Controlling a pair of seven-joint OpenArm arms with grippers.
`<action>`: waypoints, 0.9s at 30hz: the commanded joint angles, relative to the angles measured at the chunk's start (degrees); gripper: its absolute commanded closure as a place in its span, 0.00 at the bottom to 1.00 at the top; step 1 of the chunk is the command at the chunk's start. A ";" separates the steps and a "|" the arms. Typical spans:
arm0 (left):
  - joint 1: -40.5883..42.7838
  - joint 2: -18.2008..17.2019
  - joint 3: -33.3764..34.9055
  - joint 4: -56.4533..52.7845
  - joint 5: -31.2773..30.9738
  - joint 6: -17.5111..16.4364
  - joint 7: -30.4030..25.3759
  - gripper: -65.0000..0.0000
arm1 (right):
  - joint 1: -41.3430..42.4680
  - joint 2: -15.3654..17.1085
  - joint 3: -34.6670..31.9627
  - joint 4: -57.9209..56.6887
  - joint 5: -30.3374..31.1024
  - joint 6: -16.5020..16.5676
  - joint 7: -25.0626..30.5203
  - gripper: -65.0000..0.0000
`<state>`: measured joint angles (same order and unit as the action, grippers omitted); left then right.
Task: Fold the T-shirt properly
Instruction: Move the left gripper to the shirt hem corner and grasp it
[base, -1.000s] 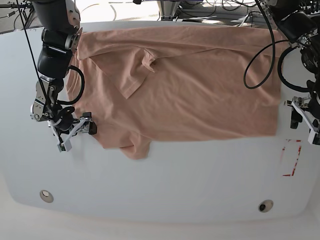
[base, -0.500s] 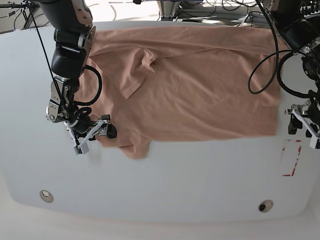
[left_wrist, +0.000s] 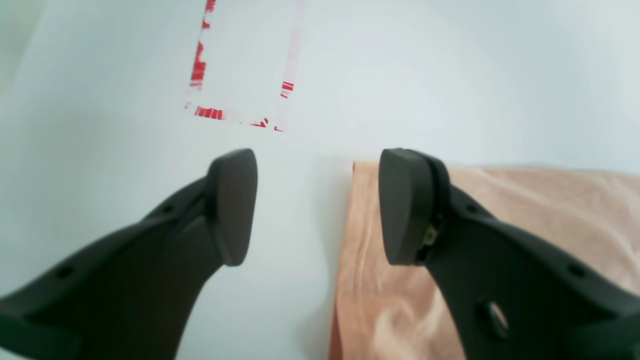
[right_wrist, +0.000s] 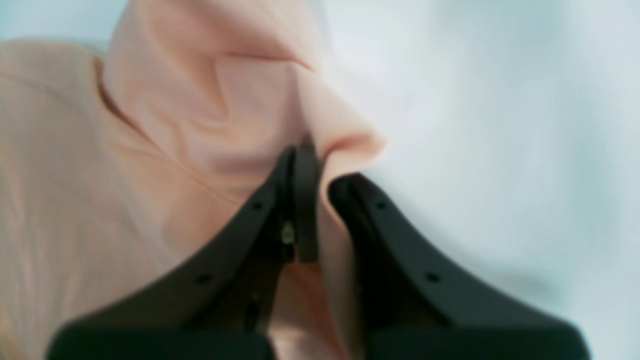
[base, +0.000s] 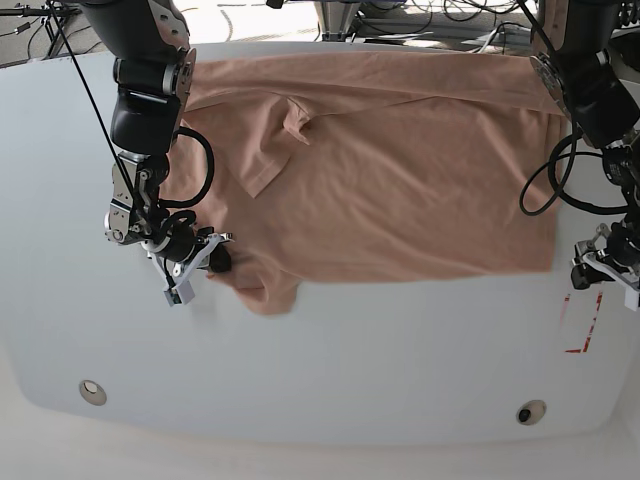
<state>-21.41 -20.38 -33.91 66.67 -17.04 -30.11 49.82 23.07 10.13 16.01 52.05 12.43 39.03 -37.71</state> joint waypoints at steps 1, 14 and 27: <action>-3.16 -1.11 0.02 -3.77 0.20 0.00 -3.80 0.45 | 1.15 0.73 -0.05 0.65 -0.43 0.40 -1.10 1.00; -6.06 -1.11 5.12 -17.31 0.55 0.00 -8.72 0.45 | 1.15 0.73 -0.05 0.65 -0.34 0.40 -1.19 1.00; -3.60 -0.94 7.76 -21.53 0.64 0.00 -10.66 0.45 | 1.15 1.34 0.03 0.74 0.10 0.67 -1.19 1.00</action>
<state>-23.42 -20.40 -26.15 46.00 -16.14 -30.00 39.29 23.09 10.37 16.03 52.07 12.86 39.11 -38.15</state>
